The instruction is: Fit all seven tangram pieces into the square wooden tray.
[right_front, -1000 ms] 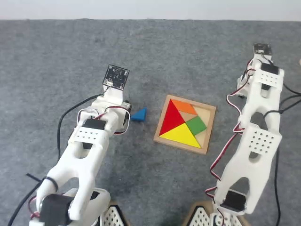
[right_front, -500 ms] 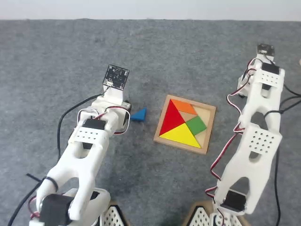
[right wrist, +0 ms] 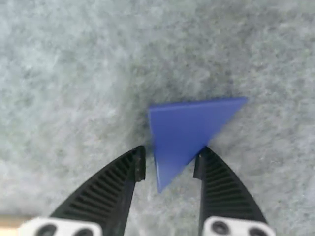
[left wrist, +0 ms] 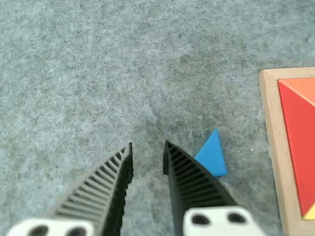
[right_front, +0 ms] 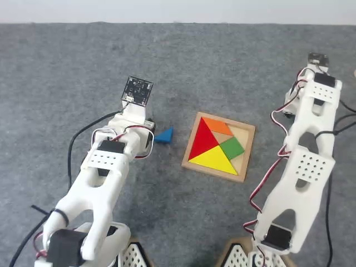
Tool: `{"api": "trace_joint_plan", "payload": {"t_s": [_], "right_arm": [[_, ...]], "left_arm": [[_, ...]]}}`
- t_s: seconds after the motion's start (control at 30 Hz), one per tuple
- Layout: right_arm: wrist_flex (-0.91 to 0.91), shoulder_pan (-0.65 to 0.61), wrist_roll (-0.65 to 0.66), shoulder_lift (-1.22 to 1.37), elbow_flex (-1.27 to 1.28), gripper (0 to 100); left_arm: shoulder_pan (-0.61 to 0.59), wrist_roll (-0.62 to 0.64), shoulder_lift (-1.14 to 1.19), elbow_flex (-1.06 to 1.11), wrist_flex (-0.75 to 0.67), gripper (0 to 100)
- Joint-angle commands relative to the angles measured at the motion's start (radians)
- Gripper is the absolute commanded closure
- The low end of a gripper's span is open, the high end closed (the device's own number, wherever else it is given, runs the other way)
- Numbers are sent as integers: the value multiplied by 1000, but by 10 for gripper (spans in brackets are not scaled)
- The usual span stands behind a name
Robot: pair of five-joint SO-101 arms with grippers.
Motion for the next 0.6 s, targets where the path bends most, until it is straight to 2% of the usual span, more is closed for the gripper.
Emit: {"api": "trace_joint_plan", "payload": {"t_s": [0.0,0.1,0.2,0.43,0.57], "right_arm": [[87,2,14,-27,-107,846],[116,1,-8,-25,-155,843],[110,-12,-109,-25,-170,843],[-127,-18,-505,27,-169,843],[-162,-28,-534,94,-170,843]], "left_arm": [[0,-9,-44,-5,-25,894],[0,-9,-44,-5,-26,894],[0,-9,-44,-5,-26,894],[0,-9,-44,-5,-25,894],[0,-9,-44,-5,-25,894]]}}
